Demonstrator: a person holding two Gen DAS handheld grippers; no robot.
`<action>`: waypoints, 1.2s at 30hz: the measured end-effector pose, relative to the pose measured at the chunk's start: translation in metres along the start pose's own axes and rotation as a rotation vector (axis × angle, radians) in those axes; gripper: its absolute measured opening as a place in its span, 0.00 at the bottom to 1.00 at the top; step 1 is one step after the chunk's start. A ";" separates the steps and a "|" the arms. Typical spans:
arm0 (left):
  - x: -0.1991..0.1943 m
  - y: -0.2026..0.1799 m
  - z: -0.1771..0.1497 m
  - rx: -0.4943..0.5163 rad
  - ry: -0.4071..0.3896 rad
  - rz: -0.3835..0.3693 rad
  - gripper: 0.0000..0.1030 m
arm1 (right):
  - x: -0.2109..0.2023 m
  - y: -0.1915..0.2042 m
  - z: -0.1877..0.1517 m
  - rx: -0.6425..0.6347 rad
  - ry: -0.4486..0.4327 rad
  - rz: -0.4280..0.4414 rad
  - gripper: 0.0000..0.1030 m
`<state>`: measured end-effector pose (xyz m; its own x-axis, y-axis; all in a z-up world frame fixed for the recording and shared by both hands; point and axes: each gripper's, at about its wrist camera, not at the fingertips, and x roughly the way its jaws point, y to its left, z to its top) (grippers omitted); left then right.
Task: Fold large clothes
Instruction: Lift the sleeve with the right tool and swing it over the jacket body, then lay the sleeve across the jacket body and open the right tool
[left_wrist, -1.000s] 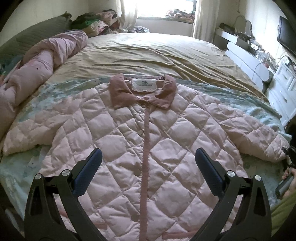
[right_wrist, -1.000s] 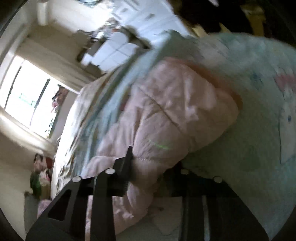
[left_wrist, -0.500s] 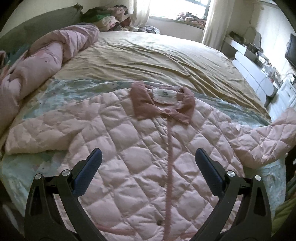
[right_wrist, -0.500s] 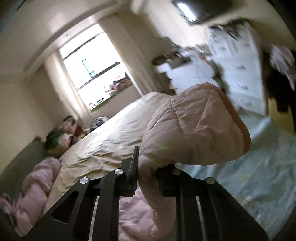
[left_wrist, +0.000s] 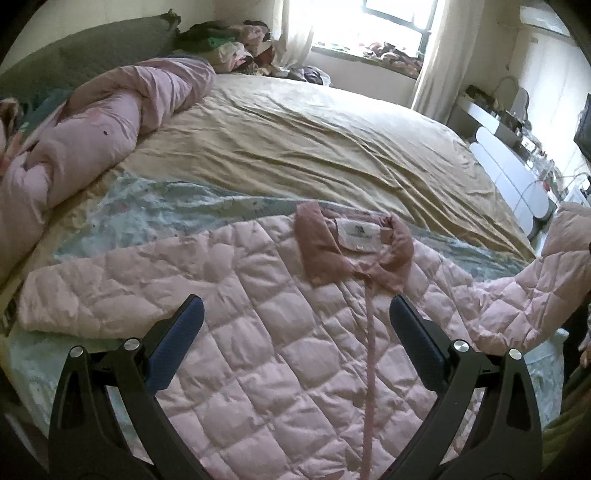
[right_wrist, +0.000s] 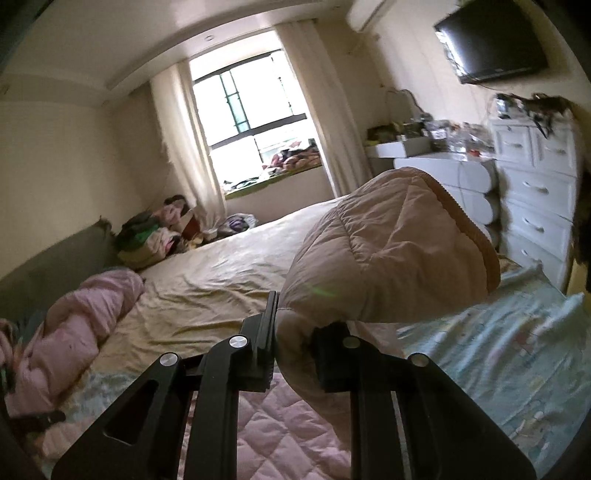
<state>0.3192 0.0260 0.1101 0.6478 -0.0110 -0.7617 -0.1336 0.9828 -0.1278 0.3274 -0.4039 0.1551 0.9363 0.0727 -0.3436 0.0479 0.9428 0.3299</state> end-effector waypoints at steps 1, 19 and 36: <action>0.001 0.006 0.002 -0.011 -0.003 -0.003 0.92 | 0.003 0.008 -0.002 -0.012 0.003 0.007 0.15; 0.050 0.075 -0.025 -0.129 0.010 -0.049 0.92 | 0.063 0.147 -0.087 -0.228 0.114 0.122 0.15; 0.088 0.111 -0.032 -0.152 0.014 0.040 0.92 | 0.117 0.227 -0.200 -0.355 0.327 0.162 0.15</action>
<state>0.3375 0.1277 0.0085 0.6291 0.0239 -0.7769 -0.2716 0.9433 -0.1909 0.3782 -0.1166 0.0136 0.7612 0.2720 -0.5887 -0.2637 0.9592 0.1021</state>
